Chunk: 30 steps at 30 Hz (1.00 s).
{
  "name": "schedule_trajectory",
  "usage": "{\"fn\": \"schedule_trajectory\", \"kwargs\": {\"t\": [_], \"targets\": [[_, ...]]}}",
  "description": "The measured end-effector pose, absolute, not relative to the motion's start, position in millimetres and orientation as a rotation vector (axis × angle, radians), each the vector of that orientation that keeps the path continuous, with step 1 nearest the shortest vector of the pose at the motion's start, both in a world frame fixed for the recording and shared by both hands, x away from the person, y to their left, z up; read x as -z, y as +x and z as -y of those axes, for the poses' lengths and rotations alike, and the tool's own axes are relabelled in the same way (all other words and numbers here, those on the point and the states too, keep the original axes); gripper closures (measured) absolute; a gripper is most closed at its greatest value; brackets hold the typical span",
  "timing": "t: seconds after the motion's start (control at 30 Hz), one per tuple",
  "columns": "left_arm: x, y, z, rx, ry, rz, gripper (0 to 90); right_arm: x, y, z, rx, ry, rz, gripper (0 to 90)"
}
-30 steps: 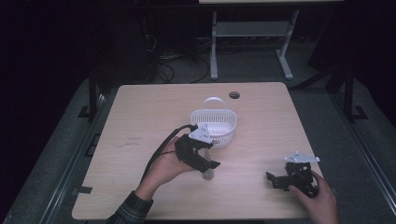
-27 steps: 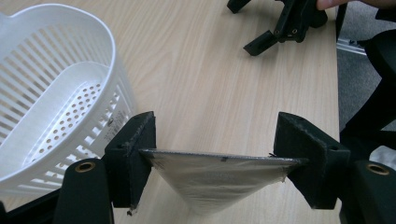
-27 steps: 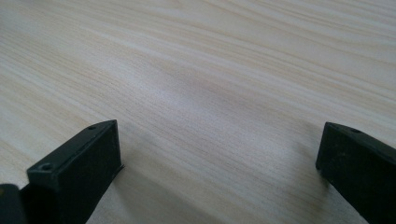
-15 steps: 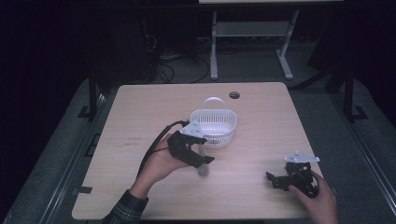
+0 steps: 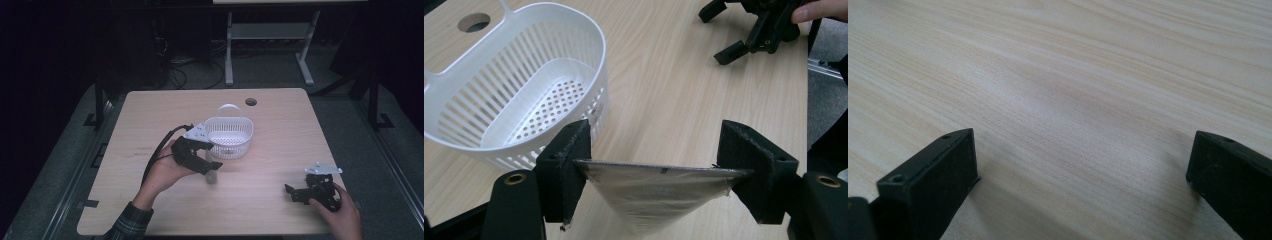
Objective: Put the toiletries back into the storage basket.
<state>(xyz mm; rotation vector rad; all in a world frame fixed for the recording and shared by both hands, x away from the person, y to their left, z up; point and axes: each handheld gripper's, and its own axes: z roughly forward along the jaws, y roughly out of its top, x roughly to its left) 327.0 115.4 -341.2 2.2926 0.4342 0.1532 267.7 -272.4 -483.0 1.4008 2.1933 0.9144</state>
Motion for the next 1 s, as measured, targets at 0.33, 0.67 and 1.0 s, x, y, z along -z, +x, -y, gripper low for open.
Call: {"fn": "schedule_trajectory", "kwargs": {"t": [0.33, 0.67, 1.0], "targets": [[336.6, 336.3, -128.7, -0.176, 2.271, -0.486, 29.4, 483.0, 267.7, 272.4, -0.914, 1.400, -2.194, 0.0], [326.4, 348.0, -138.1, -0.207, 2.249, -0.525, 29.4, 483.0, 267.7, 272.4, -0.915, 1.400, -2.194, 0.0], [315.3, 355.4, -143.0, -0.233, 2.231, -0.544, 29.4, 483.0, 267.7, 272.4, -0.915, 1.401, -2.194, 0.0]]}}
